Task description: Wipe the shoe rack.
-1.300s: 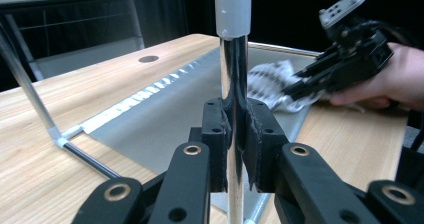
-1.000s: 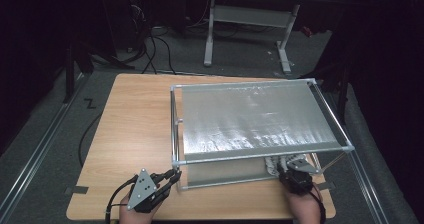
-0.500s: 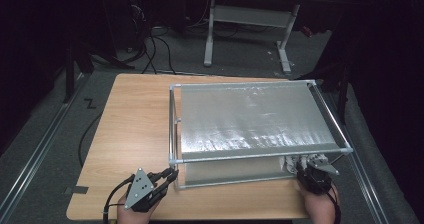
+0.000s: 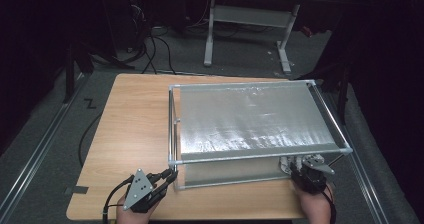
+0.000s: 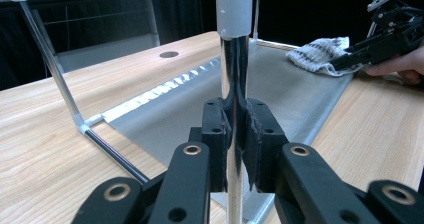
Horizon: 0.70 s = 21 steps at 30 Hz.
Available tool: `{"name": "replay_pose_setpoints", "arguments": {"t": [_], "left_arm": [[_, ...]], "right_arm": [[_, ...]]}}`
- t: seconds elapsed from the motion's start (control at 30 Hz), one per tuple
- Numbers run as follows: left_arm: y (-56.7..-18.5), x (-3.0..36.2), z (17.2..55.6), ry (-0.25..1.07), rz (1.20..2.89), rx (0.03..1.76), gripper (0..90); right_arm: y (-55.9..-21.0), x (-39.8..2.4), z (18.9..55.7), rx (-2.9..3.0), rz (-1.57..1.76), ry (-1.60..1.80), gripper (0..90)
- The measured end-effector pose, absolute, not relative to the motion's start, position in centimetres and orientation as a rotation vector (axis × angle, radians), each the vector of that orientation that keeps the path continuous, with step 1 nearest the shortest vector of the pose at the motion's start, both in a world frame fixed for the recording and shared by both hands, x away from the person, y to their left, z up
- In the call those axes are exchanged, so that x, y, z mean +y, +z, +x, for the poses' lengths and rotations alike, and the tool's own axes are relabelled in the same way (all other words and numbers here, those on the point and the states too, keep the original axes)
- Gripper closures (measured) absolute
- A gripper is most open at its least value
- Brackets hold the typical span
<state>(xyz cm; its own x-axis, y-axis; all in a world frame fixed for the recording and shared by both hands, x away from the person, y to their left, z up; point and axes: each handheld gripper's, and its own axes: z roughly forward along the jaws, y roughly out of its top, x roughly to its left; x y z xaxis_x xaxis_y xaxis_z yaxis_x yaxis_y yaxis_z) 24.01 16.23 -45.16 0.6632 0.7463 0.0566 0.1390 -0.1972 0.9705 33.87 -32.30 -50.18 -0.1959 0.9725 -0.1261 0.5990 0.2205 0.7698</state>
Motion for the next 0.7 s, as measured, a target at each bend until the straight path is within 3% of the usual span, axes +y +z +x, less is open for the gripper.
{"name": "replay_pose_setpoints", "arguments": {"t": [0.4, 0.7], "left_arm": [[-45.2, 16.2, 23.9, 0.639, 1.703, 0.723, 80.6], [-45.2, 16.2, 23.9, 0.636, 1.702, 0.722, 80.6]], "right_arm": [[-50.3, -27.6, 33.5, 2.019, 1.336, 0.857, 56.9], [-50.3, -21.4, 32.7, 2.146, 1.204, 0.906, 56.9]]}}
